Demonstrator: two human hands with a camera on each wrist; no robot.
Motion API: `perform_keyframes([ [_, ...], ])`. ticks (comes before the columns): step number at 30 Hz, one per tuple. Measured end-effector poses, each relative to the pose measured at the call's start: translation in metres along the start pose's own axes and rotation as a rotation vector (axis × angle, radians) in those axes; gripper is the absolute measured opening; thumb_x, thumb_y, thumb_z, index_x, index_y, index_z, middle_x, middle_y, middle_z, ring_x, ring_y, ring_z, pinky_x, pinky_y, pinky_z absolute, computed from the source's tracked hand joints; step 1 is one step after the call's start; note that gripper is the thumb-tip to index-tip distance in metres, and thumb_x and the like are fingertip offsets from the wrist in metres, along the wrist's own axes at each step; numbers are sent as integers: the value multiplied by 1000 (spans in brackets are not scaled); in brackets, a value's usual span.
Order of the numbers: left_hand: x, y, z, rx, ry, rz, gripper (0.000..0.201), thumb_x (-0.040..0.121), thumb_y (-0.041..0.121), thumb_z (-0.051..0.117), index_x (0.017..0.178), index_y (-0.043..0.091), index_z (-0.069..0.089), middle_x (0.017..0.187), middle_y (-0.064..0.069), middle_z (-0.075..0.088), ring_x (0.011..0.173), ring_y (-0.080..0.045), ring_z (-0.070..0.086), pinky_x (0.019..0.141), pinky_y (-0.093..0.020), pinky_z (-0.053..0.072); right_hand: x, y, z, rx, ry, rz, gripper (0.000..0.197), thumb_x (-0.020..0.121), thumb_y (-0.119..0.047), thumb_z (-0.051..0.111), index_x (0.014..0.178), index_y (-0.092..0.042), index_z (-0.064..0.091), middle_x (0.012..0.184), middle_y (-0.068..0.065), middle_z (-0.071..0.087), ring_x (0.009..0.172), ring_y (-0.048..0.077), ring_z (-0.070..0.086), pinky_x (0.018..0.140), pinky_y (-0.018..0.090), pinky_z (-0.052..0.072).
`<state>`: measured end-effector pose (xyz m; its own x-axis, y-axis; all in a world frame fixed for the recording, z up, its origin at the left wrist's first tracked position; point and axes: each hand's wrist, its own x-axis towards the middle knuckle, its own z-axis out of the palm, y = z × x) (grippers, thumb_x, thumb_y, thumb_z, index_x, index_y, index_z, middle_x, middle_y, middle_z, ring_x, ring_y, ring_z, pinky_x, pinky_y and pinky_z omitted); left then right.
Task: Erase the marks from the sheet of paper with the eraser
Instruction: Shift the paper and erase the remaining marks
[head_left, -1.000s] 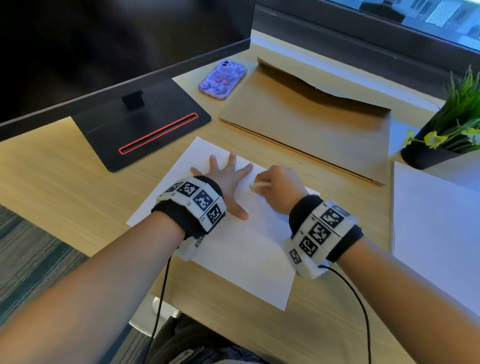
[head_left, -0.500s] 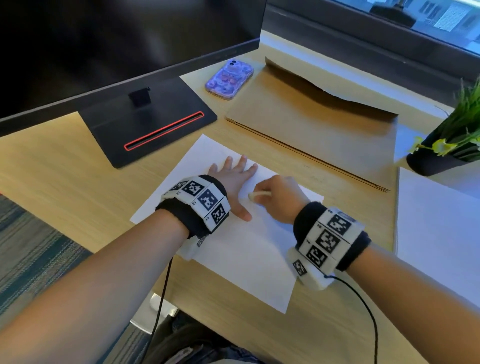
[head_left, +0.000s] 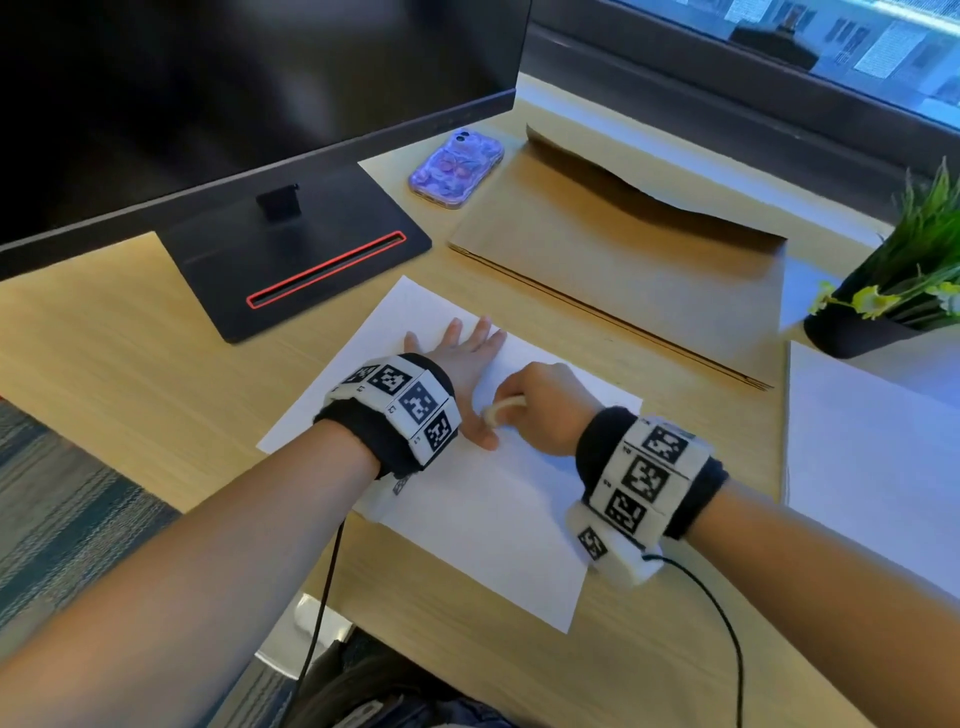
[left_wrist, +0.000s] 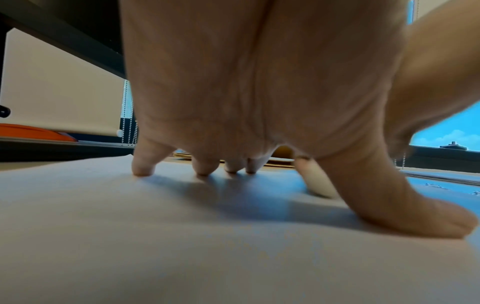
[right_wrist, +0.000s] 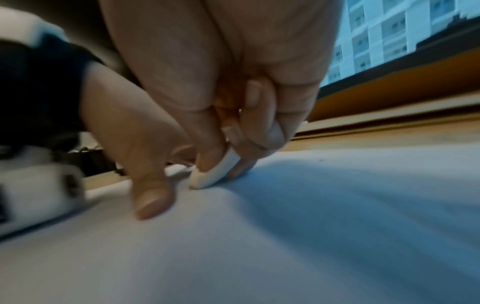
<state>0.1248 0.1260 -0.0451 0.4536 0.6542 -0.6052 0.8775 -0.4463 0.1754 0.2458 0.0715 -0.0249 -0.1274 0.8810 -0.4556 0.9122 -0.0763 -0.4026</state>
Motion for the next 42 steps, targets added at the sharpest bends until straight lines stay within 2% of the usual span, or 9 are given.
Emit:
perform_keyframes([
  [5,-3,0,-1,-1,11,7,125,69,55,74,148,25,-19,155,5,-26,144,-24,-18,110,-66,2,30,-1,-14,-48,147,121,25,94,-21,53,115,-10,61,110,8,62,85,14,52,72,22,40],
  [10,1,-1,0,4,-7,5,130,66,60,74,147,24,-21,154,4,-28,144,-26,-19,108,-68,3,-9,2,2,-8,32,-1,20,94,-22,52,76,-16,58,85,3,58,76,18,51,64,23,37],
  [17,0,0,0,9,0,4,127,69,58,73,147,24,-20,154,4,-28,144,-25,-18,109,-66,2,21,10,-15,10,189,128,24,95,-20,52,114,-12,64,110,7,61,86,15,48,72,23,35],
  [22,1,0,0,7,-8,2,131,65,59,75,147,22,-20,154,3,-27,144,-27,-18,107,-69,4,-13,13,3,-51,73,-75,20,95,-20,52,82,-14,66,80,0,58,75,16,50,70,23,35],
  [25,2,1,0,14,-15,-1,132,65,59,75,147,22,-21,154,3,-27,143,-27,-19,106,-70,4,-11,14,-3,-102,27,-96,17,93,-20,55,96,-14,71,90,-1,63,81,14,51,74,20,36],
  [29,-1,0,-2,7,-30,4,129,68,57,74,147,23,-22,154,3,-29,143,-27,-20,107,-69,2,22,11,-17,-4,201,100,23,94,-19,53,112,-11,66,106,5,62,86,13,48,69,19,36],
  [34,1,1,0,18,-17,-3,131,66,60,74,147,22,-22,154,3,-28,143,-27,-19,107,-70,4,-9,11,-4,-41,59,-7,29,95,-21,50,67,-19,57,72,-4,51,73,18,48,58,20,33],
  [38,4,0,2,28,-13,-1,132,65,60,74,147,22,-22,154,2,-28,143,-28,-19,106,-71,5,-8,15,-8,-84,13,-38,20,92,-22,55,92,-11,71,98,5,68,84,18,57,75,24,43],
  [42,1,1,0,24,-22,-5,129,68,58,74,147,23,-22,154,3,-29,143,-27,-19,106,-70,5,19,11,-19,-4,196,124,21,94,-19,53,108,-12,67,100,3,62,81,13,49,68,19,35],
])
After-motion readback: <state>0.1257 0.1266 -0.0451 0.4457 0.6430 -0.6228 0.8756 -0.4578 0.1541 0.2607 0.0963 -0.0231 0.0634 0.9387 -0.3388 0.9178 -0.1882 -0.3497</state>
